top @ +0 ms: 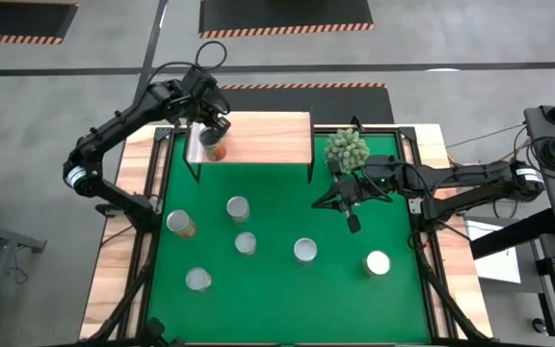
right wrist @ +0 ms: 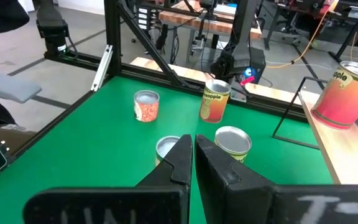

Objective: Pick and place cans onto a shelf
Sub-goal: Put the canned peaches on the shelf, then put the canned pineapple on the shelf

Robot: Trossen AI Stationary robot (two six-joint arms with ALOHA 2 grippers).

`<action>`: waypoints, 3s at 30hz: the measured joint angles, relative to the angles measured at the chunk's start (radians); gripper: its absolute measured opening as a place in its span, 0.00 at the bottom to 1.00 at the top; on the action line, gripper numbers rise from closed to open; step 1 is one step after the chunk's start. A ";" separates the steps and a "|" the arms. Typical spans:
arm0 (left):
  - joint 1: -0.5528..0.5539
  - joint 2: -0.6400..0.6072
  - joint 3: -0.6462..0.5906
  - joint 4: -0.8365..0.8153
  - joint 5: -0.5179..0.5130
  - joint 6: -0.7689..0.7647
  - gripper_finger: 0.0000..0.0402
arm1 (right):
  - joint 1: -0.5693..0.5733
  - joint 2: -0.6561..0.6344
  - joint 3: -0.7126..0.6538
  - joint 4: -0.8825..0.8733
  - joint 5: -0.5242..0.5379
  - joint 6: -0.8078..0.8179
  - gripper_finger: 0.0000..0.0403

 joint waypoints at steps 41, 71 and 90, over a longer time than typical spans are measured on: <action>-0.935 -0.342 -0.593 -0.335 0.198 -1.438 0.00 | -0.001 0.000 0.000 -0.082 0.002 -0.100 0.02; -0.935 -0.319 -0.629 -0.401 0.080 -1.516 0.93 | -0.001 0.001 0.000 -0.137 0.002 -0.116 0.02; -0.935 -0.312 -0.739 -0.283 0.106 -1.517 0.80 | -0.001 0.001 0.000 -0.145 0.002 -0.108 0.02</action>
